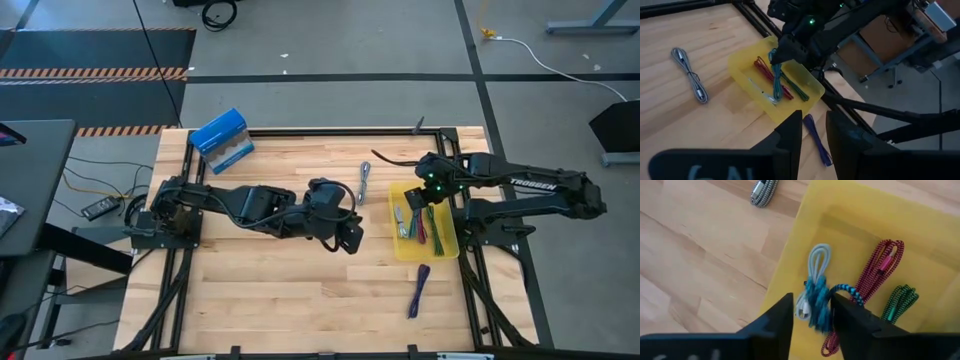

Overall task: Pick and place USB-C Cables
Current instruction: Put the light blue USB cable into the yellow container, then put the gray USB cable into the yellow container

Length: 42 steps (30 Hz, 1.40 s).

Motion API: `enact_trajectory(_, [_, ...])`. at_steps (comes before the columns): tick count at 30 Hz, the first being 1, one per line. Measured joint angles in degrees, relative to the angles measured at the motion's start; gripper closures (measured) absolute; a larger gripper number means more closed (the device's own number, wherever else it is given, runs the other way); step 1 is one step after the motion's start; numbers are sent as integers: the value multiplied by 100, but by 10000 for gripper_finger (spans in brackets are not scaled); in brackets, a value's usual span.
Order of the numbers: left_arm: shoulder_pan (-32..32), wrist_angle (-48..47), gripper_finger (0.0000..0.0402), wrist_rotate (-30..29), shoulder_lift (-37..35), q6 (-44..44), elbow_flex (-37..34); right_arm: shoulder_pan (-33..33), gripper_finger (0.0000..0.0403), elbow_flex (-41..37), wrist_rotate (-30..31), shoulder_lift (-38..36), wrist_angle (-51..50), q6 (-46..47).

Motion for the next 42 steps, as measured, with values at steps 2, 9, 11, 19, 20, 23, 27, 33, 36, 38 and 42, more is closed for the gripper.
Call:
enact_trajectory(2, [0, 50, 308, 1, 1, 19, -1, 0, 246, 2, 7, 55, -33, -75])
enact_trajectory(9, [7, 350, 308, -182, 2, -122, -2, 0, 204, 2, -99, 341, -289, -601])
enact_trajectory(11, [7, 452, 308, -308, 2, -124, -2, 0, 201, 2, -169, 398, -304, -773])
enact_trajectory(19, [7, 513, 308, -366, 2, -617, -2, 0, 207, 2, -830, 222, -128, -1297])
enact_trajectory(20, [7, 546, 308, -368, 2, -694, -2, 0, 208, 2, -972, 175, -70, -1367])
enact_trajectory(23, [7, 763, 308, -389, 2, -720, -2, 0, 208, 2, -1376, 21, 173, -1607])
enact_trajectory(27, [7, 1262, 308, -827, 2, -720, -2, 0, 208, 2, -1994, -175, 771, -1897])
enact_trajectory(33, [-25, 1992, 308, -1233, 3, -430, -2, 0, 208, 2, -2704, -265, 2043, -1757])
enact_trajectory(36, [-66, 2265, 308, -1308, 4, -304, -2, 0, 208, 2, -2680, -261, 2542, -1570])
enact_trajectory(38, [-68, 2291, 308, -1291, 4, -261, -2, 0, 208, 2, -2654, -261, 2719, -1507])
enact_trajectory(42, [5, 2630, 308, -1313, 7, -267, -2, 0, 208, 0, -2921, -261, 2780, -1266])
